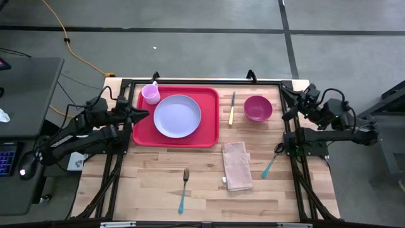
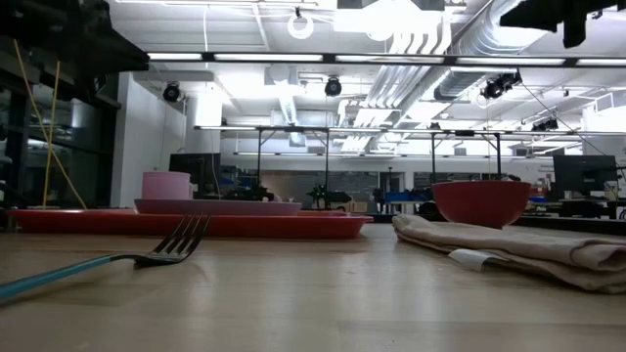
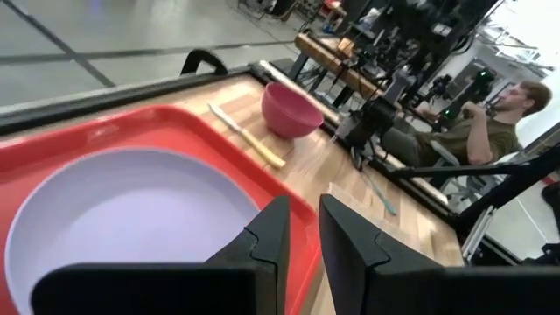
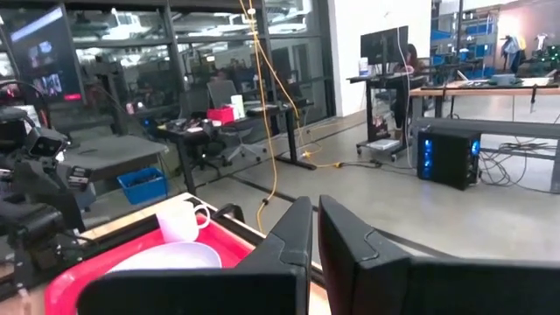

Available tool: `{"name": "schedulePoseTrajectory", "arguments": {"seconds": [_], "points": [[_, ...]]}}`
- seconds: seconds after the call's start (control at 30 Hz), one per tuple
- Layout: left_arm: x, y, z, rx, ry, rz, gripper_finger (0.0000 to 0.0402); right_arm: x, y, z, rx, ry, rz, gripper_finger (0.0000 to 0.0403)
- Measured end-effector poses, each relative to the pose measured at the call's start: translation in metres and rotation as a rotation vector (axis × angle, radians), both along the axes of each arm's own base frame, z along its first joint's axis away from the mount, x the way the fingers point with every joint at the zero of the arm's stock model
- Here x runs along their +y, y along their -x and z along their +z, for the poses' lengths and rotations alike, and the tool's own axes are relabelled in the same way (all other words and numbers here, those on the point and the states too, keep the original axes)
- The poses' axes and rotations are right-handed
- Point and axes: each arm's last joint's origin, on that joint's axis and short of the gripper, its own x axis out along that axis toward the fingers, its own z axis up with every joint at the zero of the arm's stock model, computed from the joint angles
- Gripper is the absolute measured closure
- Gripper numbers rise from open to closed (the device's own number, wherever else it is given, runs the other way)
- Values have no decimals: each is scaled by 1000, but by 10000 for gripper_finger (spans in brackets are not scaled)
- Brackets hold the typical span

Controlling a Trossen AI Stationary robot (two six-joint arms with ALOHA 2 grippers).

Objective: Set up tray
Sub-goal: Put the pink bowl on the purple plate

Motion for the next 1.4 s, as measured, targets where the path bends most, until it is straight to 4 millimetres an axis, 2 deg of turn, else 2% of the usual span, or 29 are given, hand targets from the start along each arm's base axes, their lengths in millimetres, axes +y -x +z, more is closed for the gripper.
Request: {"name": "schedulePoseTrajectory", "arguments": {"seconds": [0.23,0.37,0.63,0.83,1.17,1.4], "points": [[-2,3,-16,-96,1,-14,307,0,-5,15,61,-2,1,402],[-2,2,-22,-74,20,-21,307,-1,-11,20,111,-5,2,402],[-2,2,-23,-64,19,-25,307,-1,-30,24,236,-12,8,402],[-2,2,-24,-57,22,-30,307,-1,-37,25,265,-34,23,402],[-2,2,-24,-58,23,-36,307,0,-52,4,409,-187,126,402],[-2,2,-23,-60,27,-21,307,-11,-69,-7,490,-285,194,402]]}}
